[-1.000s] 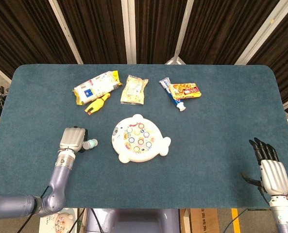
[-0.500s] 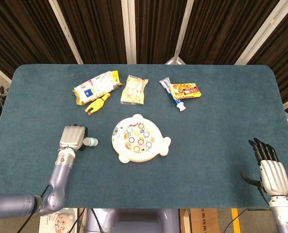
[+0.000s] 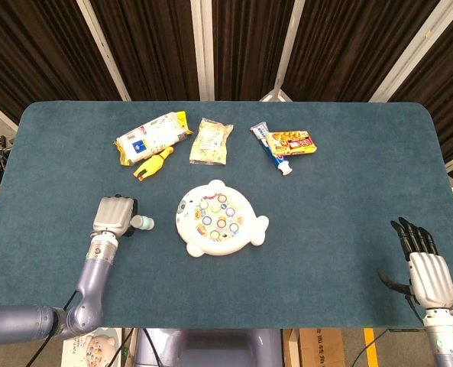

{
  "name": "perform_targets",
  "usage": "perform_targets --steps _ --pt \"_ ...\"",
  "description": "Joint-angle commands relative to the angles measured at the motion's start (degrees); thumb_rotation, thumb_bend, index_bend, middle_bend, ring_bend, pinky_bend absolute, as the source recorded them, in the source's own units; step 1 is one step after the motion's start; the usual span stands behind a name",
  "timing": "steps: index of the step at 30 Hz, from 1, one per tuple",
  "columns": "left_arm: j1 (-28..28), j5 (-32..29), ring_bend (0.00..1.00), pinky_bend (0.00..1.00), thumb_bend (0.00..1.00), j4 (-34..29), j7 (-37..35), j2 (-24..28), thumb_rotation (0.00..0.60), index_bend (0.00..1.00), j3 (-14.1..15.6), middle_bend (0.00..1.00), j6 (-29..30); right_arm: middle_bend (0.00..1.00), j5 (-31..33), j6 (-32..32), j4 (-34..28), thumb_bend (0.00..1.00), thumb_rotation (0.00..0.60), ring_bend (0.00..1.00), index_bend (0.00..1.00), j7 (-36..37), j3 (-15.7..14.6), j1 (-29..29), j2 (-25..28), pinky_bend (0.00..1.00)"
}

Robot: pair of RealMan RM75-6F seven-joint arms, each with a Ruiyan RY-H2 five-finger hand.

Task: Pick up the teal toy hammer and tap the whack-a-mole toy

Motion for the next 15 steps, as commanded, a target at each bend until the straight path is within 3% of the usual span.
perform_targets --steps 1,15 --pt "0.05 0.02 0.30 0.40 0.43 -0.12 0.06 0.14 0.600 0.47 -0.10 0.40 -0.01 0.00 -0.02 0.00 0.00 0.24 0.600 0.00 0.00 -0.01 -0.02 0.00 0.00 0.00" --pt "0.46 0.07 0.30 0.40 0.43 -0.54 0.10 0.70 0.600 0.47 -0.54 0.40 -0.05 0.00 -0.08 0.03 -0.10 0.24 0.600 0.00 0.00 -0.09 -0.07 -0.05 0.07 0.00"
